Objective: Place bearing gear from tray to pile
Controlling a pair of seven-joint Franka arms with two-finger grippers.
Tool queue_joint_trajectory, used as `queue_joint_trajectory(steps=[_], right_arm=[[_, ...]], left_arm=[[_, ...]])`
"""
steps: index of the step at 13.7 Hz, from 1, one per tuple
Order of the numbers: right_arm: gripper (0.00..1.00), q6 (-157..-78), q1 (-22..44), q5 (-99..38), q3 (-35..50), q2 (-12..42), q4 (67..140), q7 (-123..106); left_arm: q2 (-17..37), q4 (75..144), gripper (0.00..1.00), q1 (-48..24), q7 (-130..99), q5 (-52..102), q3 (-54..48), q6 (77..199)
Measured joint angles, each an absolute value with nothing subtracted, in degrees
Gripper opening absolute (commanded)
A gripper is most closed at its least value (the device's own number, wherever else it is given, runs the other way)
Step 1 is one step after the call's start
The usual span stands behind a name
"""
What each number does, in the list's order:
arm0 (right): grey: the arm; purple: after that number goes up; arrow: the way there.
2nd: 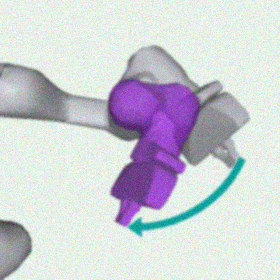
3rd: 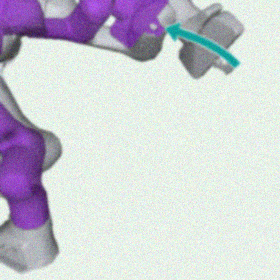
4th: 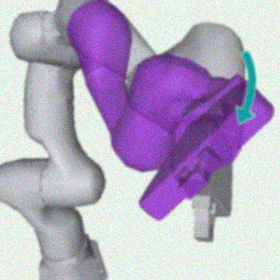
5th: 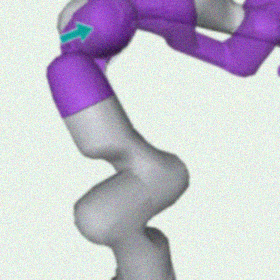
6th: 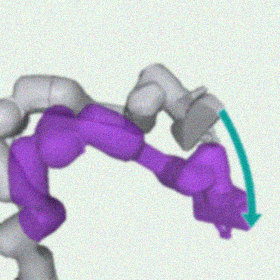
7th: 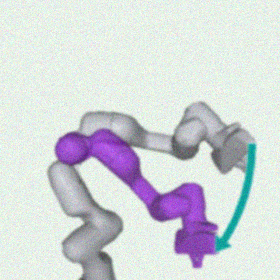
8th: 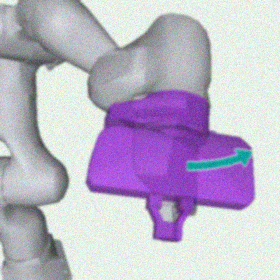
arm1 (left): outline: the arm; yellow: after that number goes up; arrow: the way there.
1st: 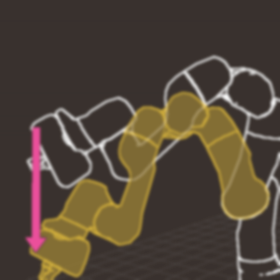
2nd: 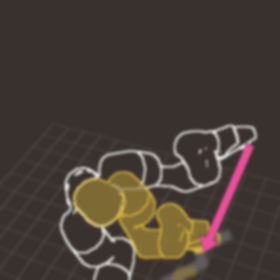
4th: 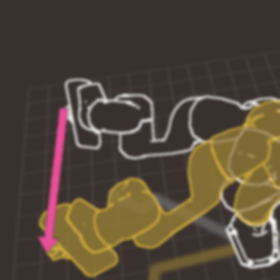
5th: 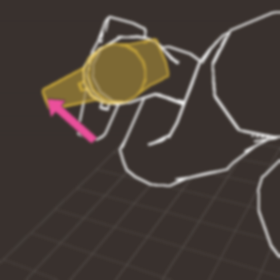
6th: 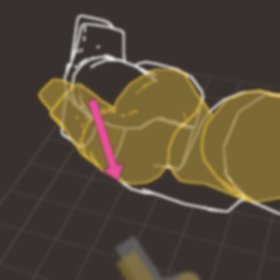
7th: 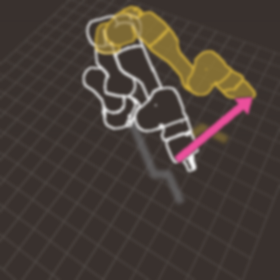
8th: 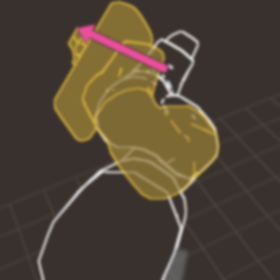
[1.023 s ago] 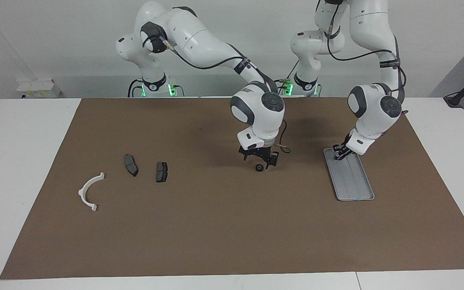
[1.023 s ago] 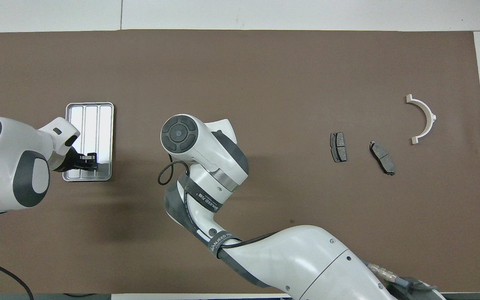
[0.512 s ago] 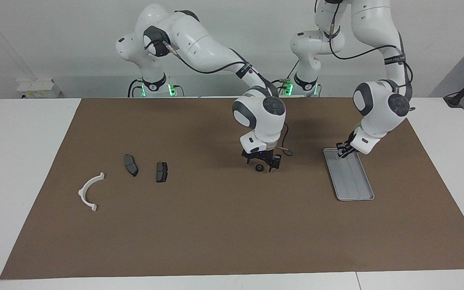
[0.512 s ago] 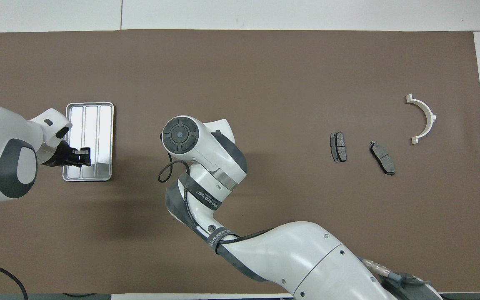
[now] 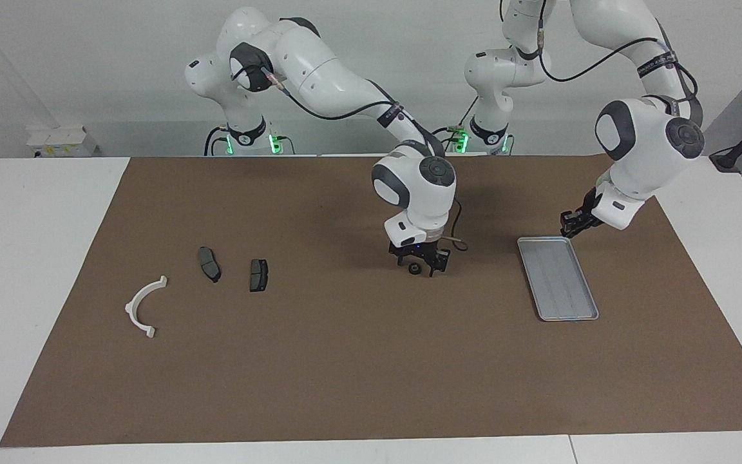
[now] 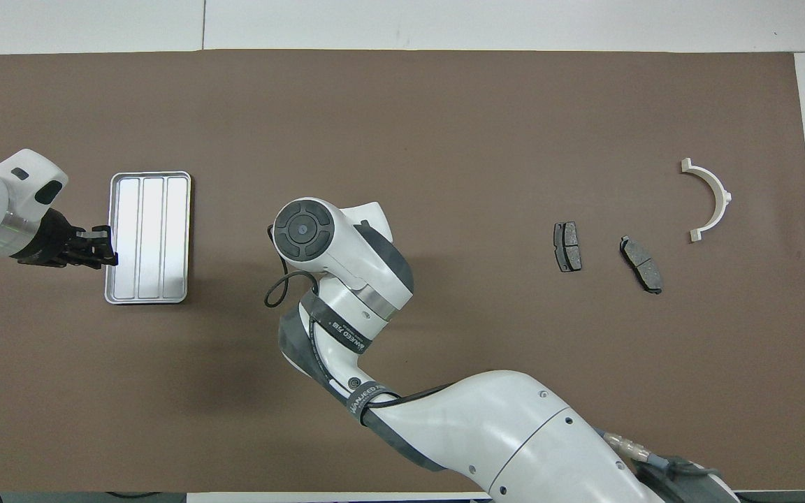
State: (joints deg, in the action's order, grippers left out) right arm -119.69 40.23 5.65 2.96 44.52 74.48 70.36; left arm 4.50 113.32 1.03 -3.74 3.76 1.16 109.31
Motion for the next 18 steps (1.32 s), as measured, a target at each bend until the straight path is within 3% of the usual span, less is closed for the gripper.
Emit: queue_joint_trajectory(steps=[3,6,8,11,13,18], right_arm=[[0.77,-119.8,40.2,5.4,3.1,44.4,74.7,70.4],[0.4,-119.9,40.2,5.0,3.2,44.2,74.8,70.4],[0.25,-119.9,40.2,4.3,3.2,43.9,74.8,70.4],[0.17,-119.7,40.1,3.8,3.2,43.7,74.9,70.4],[0.02,-119.8,40.0,3.6,3.2,43.6,74.9,70.4],[0.0,-117.9,39.2,3.6,3.1,43.6,74.5,70.1]], left_arm=[[4.5,113.3,0.0,1.0,-5.4,3.8,0.8,109.3],[4.5,113.3,0.0,1.0,-5.6,3.8,0.8,109.3],[4.5,113.3,0.0,1.0,-5.6,3.8,0.8,109.3],[4.5,113.3,0.0,1.0,-6.2,3.8,0.8,109.3],[4.5,113.3,0.0,0.9,-7.7,3.8,0.7,109.6],[4.5,113.3,0.0,-2.1,-14.2,3.8,0.1,112.3]])
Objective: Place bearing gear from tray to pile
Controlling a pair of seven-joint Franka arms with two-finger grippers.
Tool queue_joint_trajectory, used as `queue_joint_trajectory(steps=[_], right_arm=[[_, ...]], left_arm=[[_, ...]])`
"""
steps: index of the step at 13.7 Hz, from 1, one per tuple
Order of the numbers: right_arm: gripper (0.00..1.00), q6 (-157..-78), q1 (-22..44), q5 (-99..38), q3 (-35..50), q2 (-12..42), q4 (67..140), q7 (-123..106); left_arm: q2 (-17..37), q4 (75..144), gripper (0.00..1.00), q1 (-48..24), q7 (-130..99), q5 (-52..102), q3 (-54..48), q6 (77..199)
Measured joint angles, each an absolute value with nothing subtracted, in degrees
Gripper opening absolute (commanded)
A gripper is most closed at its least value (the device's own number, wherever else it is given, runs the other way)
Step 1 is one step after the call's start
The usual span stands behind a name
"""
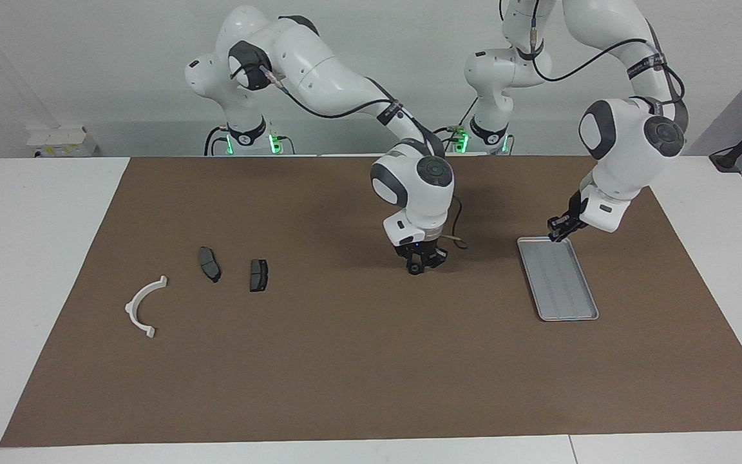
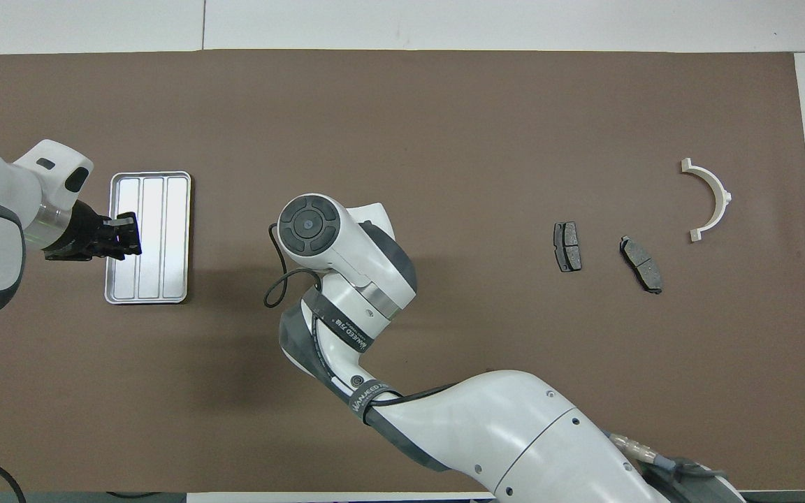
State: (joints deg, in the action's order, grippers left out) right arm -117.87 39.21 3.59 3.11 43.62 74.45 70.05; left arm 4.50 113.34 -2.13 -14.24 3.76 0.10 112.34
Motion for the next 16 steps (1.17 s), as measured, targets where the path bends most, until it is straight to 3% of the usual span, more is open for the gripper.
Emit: queue_joint_trajectory(steps=[3,8,12,16], right_arm=[[0.0,-108.8,34.3,3.6,3.0,42.0,69.9,62.3],[0.0,-95.5,22.6,2.3,3.0,31.0,67.5,36.5],[0.0,-94.2,11.0,2.3,2.9,29.2,68.5,11.3],[0.0,-100.8,3.6,2.3,3.0,29.1,74.9,-0.7]], left_arm=[[4.5,113.6,0.0,-3.4,-17.4,3.8,0.0,114.5],[6.5,114.4,0.0,-14.3,-35.0,4.0,-0.3,122.7],[14.6,113.0,0.0,-26.0,-51.2,4.0,-0.5,132.7],[22.0,108.4,0.0,-28.8,-55.2,4.0,-0.2,134.7]])
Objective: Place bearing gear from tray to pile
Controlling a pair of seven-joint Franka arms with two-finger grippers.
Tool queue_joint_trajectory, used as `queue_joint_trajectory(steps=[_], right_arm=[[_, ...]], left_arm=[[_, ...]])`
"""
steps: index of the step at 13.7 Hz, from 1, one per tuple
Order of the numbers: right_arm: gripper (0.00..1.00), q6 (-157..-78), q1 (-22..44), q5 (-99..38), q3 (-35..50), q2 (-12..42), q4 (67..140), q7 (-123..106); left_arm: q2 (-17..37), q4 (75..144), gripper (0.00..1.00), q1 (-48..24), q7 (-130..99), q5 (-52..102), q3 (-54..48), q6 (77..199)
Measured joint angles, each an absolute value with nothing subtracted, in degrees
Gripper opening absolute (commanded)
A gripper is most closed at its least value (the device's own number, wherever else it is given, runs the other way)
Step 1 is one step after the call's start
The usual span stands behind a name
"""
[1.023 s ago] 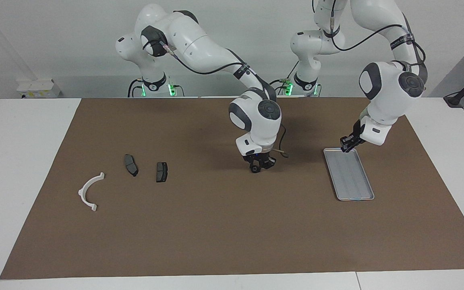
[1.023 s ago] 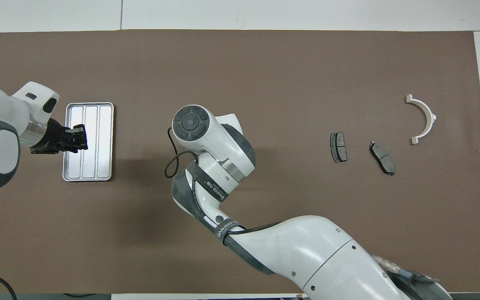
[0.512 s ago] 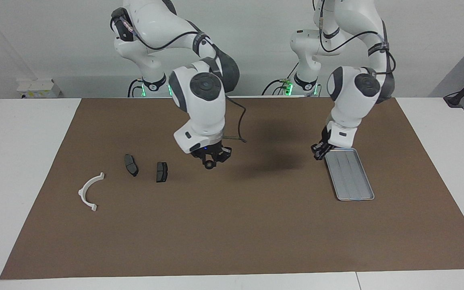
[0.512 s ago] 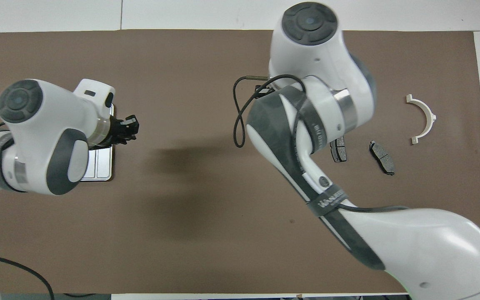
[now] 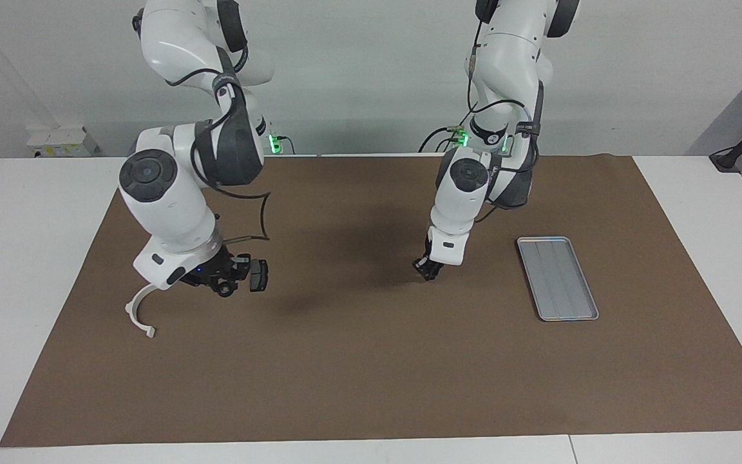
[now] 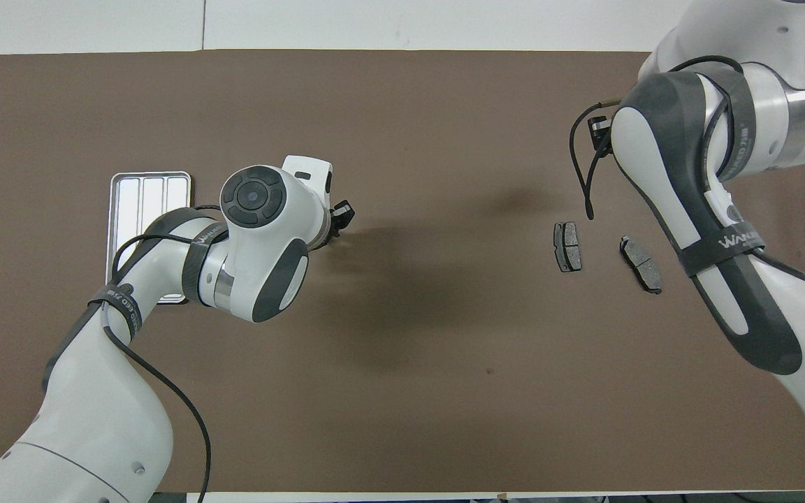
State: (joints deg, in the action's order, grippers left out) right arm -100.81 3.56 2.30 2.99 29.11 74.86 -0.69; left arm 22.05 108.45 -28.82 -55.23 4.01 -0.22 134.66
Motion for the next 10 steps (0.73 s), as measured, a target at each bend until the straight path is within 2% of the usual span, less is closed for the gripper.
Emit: queue_joint_trajectory(steps=[2,3,5,6,7,8,10], right_arm=[[0.0,-108.1,2.2,2.3,3.0,28.4,80.9,-3.0],[0.0,-111.4,1.7,2.3,3.0,28.2,83.8,-3.8],[0.0,-117.4,0.5,2.3,2.9,28.0,88.6,-6.1],[0.0,-120.2,-0.4,2.3,2.9,28.0,90.5,-7.8],[0.0,-122.9,-1.4,2.3,2.9,28.3,92.1,-9.7],[0.0,-125.3,-2.4,2.3,2.9,29.0,93.1,-11.5],[0.0,-129.1,-3.8,2.3,2.9,31.0,93.8,-13.7]], left_arm=[[22.5,108.3,0.01,-29.0,-55.2,3.9,-0.1,134.8],[22.6,108.5,0.04,-29.1,-55.2,3.9,-0.1,134.8],[22.7,108.7,0.2,-29.7,-55.2,3.8,-0.1,134.8],[22.7,108.8,0.31,-29.8,-55.2,3.8,-0.1,134.8],[22.7,108.8,0.61,-29.9,-55.2,3.8,-0.1,134.8],[22.7,109.0,1.0,-29.9,-55.3,3.8,-0.1,134.8],[22.7,109.1,1.0,-29.9,-55.3,3.6,0.0,134.8]])
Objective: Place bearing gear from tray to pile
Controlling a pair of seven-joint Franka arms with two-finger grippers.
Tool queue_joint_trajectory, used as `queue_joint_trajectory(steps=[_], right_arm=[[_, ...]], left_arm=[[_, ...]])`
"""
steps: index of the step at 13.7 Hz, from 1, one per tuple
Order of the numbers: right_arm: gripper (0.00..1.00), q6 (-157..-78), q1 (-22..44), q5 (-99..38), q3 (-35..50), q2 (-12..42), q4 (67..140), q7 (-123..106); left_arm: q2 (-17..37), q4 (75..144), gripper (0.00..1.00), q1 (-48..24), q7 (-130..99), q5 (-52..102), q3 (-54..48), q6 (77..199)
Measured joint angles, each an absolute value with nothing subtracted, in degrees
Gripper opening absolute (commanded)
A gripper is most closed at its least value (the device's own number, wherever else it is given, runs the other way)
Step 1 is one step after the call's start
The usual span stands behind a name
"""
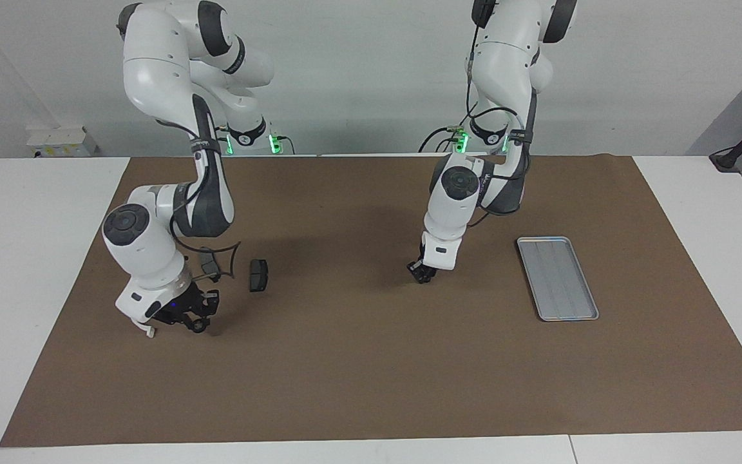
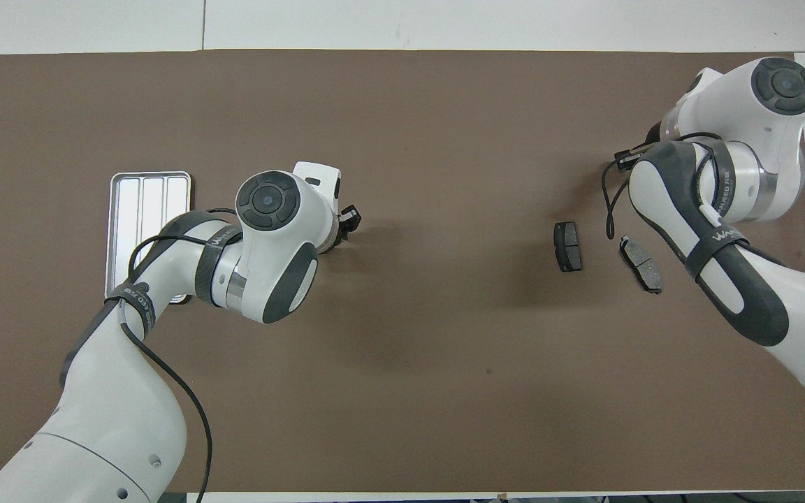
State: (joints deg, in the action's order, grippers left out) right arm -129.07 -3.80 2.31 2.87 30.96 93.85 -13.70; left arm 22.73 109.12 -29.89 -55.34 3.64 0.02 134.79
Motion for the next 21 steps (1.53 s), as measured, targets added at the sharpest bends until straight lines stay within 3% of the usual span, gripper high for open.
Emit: queue_joint_trajectory(steps=[3,6,7,8,11,13,17,21], right_arm=[[0.0,-131.3,-4.1,2.3,3.0,32.9,93.9,-14.0],[0.0,-131.9,-4.1,2.3,3.1,33.2,94.0,-14.0],[0.36,-131.9,-4.1,2.3,3.1,33.2,94.0,-14.0],[0.99,-131.9,-4.1,2.3,3.1,33.2,94.0,-14.0],[1.0,-130.0,-3.6,2.3,3.2,32.6,93.8,-13.2],[1.0,-123.9,-1.6,2.3,3.4,29.7,93.0,-7.4],[1.0,-112.9,8.8,2.1,4.0,22.7,90.5,18.7],[1.0,-113.4,21.6,1.7,4.3,22.6,89.7,45.6]], left_arm=[[22.0,107.7,1.0,-29.6,-55.5,1.8,1.8,132.7],[12.8,105.1,1.0,-23.0,-49.1,1.0,4.5,120.9],[8.3,104.7,1.0,-19.7,-44.0,1.0,4.7,115.1],[4.0,104.7,1.0,-16.8,-39.6,1.0,4.9,110.2],[-5.7,103.7,1.0,-9.9,-29.1,1.0,5.0,97.7],[-7.3,100.3,1.0,-5.9,-23.9,1.3,4.5,91.7],[-5.6,98.7,1.0,-0.6,-19.0,1.9,1.9,93.1],[0.4,93.3,1.0,5.5,-18.4,1.9,-5.1,90.8]])
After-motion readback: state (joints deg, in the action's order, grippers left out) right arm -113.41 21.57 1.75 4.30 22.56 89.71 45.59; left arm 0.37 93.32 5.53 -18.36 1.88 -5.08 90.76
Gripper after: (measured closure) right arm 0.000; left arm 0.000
